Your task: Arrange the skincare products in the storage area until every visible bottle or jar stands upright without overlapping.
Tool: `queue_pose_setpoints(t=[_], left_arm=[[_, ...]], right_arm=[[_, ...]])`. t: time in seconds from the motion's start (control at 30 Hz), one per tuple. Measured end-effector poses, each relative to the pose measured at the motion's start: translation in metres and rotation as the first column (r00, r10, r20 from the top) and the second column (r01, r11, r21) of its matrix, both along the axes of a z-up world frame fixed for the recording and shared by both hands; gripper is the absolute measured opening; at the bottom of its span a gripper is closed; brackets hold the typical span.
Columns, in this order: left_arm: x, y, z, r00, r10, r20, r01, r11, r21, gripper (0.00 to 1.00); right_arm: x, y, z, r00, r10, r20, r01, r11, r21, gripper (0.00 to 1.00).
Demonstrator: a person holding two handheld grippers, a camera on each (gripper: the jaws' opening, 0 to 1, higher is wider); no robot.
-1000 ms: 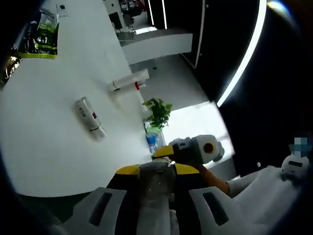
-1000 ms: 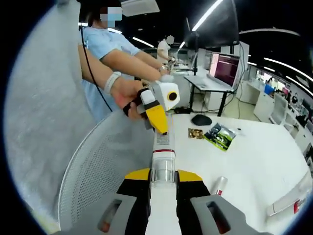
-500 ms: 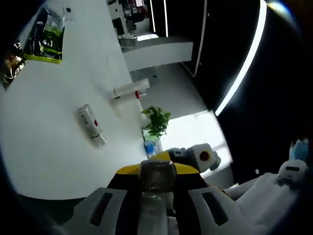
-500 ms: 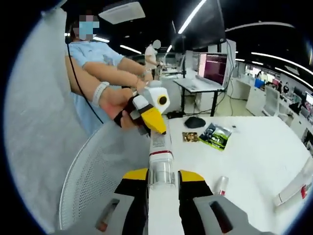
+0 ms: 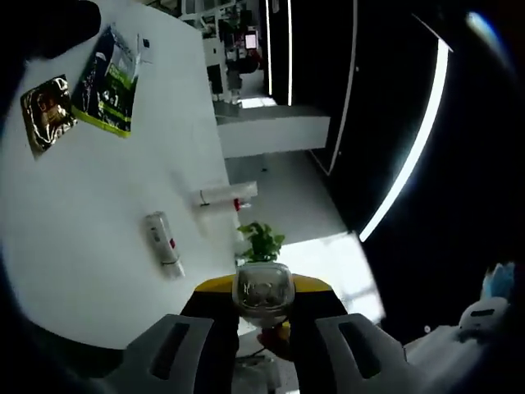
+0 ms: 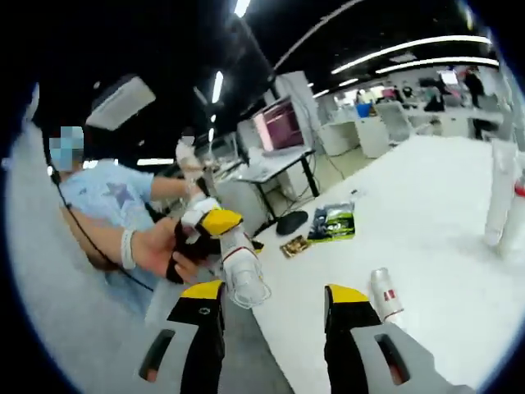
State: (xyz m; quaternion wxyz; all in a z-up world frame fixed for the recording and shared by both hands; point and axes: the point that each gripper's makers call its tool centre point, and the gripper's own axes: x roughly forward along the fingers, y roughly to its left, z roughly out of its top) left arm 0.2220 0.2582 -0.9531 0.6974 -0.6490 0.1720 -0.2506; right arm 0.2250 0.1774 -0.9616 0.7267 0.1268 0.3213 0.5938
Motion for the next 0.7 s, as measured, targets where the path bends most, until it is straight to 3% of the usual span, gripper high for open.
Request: queue_pose_setpoints(t=[0.17,0.2,0.23,0.27,0.33,0.4,0.47,0.5,0.57,0.7], left_arm=[[0.003,0.007,-0.005,0.999,0.043,-0.031,-0.043,0.999,0.003,0.18],[0.004,0.009,-0.007,0.997,0.059,-0.044,-0.059,0.998,-0.01,0.18],[0.005,0.01,-0.007,0.996,0.074,-0.055,-0.076,0.997,-0.029,0.18],[0.006,0.012,-0.008,0.993,0.096,-0.063,-0.099,0.994,-0.044,0.18],[0.005,0.009,-0.009,0.993,0.098,-0.068,-0.101,0.994,-0.042,0.18],[0.005,0.007,-0.008,0.991,0.115,-0.067,-0.118,0.992,-0.04,0.18],[0.004,0.006,-0.008,0.989,0.131,-0.07,-0.134,0.99,-0.047,0.18],[0.005,0.006,-0.008,0.985,0.156,-0.079,-0.161,0.985,-0.061,0.18],[0.004,0.005,-0.01,0.979,0.183,-0.091,-0.19,0.979,-0.071,0.18],[0.003,0.0,-0.005,0.97,0.227,-0.087,-0.236,0.966,-0.108,0.18]], right_arm=[[-0.012,0.008,-0.008,0.981,-0.053,-0.187,0.064,0.996,0.054,0.43],[-0.017,0.013,-0.008,0.963,-0.056,-0.262,0.079,0.994,0.077,0.43],[-0.019,0.014,-0.008,0.955,-0.056,-0.292,0.084,0.993,0.083,0.43],[-0.025,0.018,-0.009,0.931,-0.048,-0.361,0.092,0.99,0.104,0.45],[-0.028,0.024,-0.008,0.904,-0.069,-0.422,0.137,0.981,0.134,0.46],[-0.028,0.03,-0.004,0.85,-0.083,-0.521,0.206,0.961,0.184,0.44],[-0.017,0.033,0.005,0.795,-0.125,-0.594,0.319,0.918,0.234,0.43],[-0.011,0.035,0.011,0.752,-0.141,-0.644,0.384,0.888,0.254,0.42],[-0.006,0.037,0.017,0.696,-0.145,-0.703,0.455,0.846,0.277,0.38],[0.002,0.038,0.008,0.626,-0.224,-0.747,0.559,0.797,0.23,0.31]])
